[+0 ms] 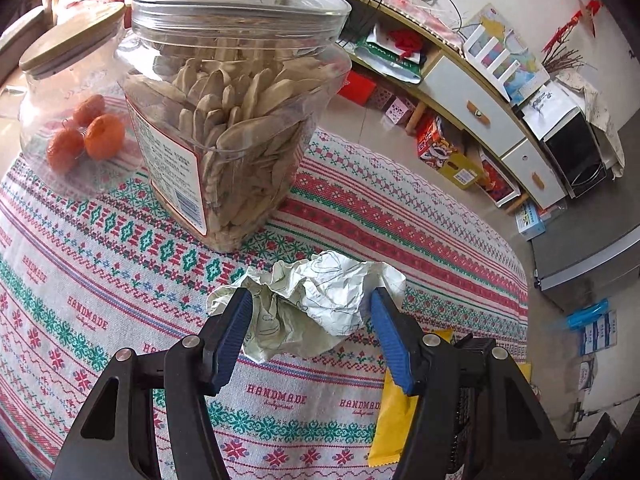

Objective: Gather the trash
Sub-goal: 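Move both open tools back over the table toward the crumpled paper and sponge, then grasp the crumpled paper with the left tool while the right tool grasps the yellow sponge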

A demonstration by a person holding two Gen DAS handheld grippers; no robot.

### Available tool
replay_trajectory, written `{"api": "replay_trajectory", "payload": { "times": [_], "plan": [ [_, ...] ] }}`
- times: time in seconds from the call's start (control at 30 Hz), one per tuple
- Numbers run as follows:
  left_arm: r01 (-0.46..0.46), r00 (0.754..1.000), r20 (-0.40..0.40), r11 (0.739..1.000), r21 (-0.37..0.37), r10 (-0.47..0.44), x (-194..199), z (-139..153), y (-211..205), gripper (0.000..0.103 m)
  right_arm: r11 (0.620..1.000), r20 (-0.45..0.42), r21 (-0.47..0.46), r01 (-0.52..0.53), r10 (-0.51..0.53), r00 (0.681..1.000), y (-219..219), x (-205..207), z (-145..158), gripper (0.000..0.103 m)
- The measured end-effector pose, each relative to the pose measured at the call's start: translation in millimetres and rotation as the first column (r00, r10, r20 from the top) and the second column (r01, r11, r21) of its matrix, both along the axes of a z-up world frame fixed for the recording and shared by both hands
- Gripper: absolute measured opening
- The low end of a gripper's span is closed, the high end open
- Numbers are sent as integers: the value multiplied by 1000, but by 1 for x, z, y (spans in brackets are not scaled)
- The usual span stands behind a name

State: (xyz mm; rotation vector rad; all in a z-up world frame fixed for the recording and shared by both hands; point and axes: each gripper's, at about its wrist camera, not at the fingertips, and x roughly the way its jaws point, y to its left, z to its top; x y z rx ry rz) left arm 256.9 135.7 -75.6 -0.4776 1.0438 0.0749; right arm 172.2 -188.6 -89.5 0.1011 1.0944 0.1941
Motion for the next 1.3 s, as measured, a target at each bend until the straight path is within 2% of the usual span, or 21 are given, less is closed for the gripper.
{"api": "replay_trajectory", "payload": {
  "times": [0.07,0.1,0.17,0.3,0.47,0.53,0.67,0.87,1.0,1.1,1.2,1.3],
  "plan": [
    [12,1000,3,1000,17,-12,0,-2,-3,59,1000,7,-20,-2,2,1000,3,1,-1,36],
    [14,1000,4,1000,24,-14,0,-3,-4,42,1000,13,-26,-4,4,1000,4,0,0,34],
    [10,1000,7,1000,27,-10,-5,-1,-4,25,999,20,-36,-5,5,1000,3,-1,0,32],
    [25,999,31,997,71,-27,-13,9,-11,18,1000,17,-30,-7,8,1000,2,-5,2,28],
    [6,1000,29,998,66,-8,-30,18,-13,16,1000,30,13,-17,17,999,-4,-13,13,26],
    [6,999,46,997,81,-10,-37,27,-14,16,1000,26,22,-18,18,1000,-6,-15,13,25],
    [26,996,83,998,62,-31,-54,46,-19,16,999,25,48,-19,17,1000,-12,-21,16,24],
    [73,991,110,997,32,-76,-69,61,-30,16,995,25,101,-14,11,1000,-20,-30,23,22],
    [102,987,125,995,13,-103,-80,65,-41,16,989,57,147,-33,25,998,-26,-42,36,22],
    [130,979,154,991,20,-132,-84,74,-52,16,984,77,177,-29,16,997,-36,-50,46,22],
    [168,968,176,984,66,-177,-90,79,-70,16,983,100,184,-9,-10,995,-51,-57,54,22],
    [211,960,177,976,47,-216,-97,78,-89,16,980,108,199,22,-44,993,-68,-62,59,22]
  ]
}}
